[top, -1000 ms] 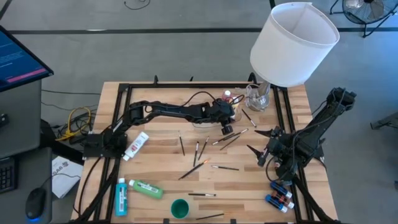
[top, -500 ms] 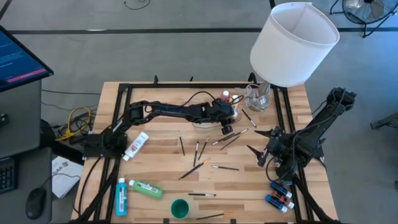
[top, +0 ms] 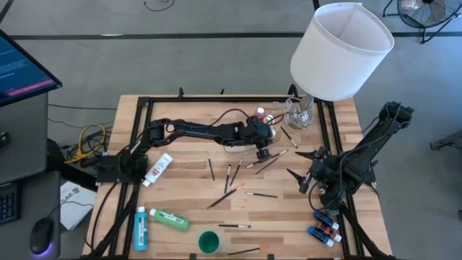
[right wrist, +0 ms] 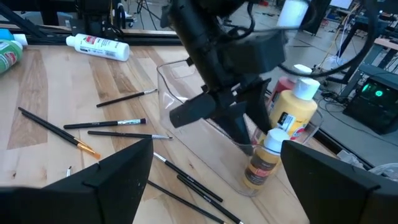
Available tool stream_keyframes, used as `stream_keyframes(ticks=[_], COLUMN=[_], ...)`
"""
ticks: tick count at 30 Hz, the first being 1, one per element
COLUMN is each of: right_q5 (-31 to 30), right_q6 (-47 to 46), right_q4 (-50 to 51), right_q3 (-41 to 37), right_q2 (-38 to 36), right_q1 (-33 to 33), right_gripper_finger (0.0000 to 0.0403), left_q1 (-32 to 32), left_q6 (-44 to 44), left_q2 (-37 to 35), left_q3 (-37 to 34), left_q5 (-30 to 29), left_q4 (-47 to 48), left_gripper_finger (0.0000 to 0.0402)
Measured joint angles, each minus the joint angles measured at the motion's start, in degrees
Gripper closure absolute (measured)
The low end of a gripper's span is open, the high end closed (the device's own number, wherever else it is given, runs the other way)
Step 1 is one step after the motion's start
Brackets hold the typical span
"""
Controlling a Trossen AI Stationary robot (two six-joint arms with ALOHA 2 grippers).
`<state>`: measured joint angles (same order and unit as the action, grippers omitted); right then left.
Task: Pick & Place Paint Supplies
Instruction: Adjust big red paint bottle in the transparent bin
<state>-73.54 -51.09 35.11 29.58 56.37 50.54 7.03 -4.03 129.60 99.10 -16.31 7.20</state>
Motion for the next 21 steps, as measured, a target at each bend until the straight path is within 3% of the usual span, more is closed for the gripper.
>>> stream_keyframes(ticks=[11, 21], right_q5=[0.0, 0.0], right_q6=[-0.5, -1.5], right_q4=[-1.1, -1.3], right_q3=[0.0, 0.0], right_q2=[2.5, 2.6], right_q1=[0.0, 0.1], right_gripper_finger=[0.0054, 0.0057], left_q1=[0.0, 0.6], left_q6=[-0.6, 2.0], left_q2=[-2.1, -7.6], left_q3=[0.0, 0.1], left_q5=[-2.7, -5.9], left_q4=[2.3, 13.0], left_gripper_finger=[0.0296, 0.0314])
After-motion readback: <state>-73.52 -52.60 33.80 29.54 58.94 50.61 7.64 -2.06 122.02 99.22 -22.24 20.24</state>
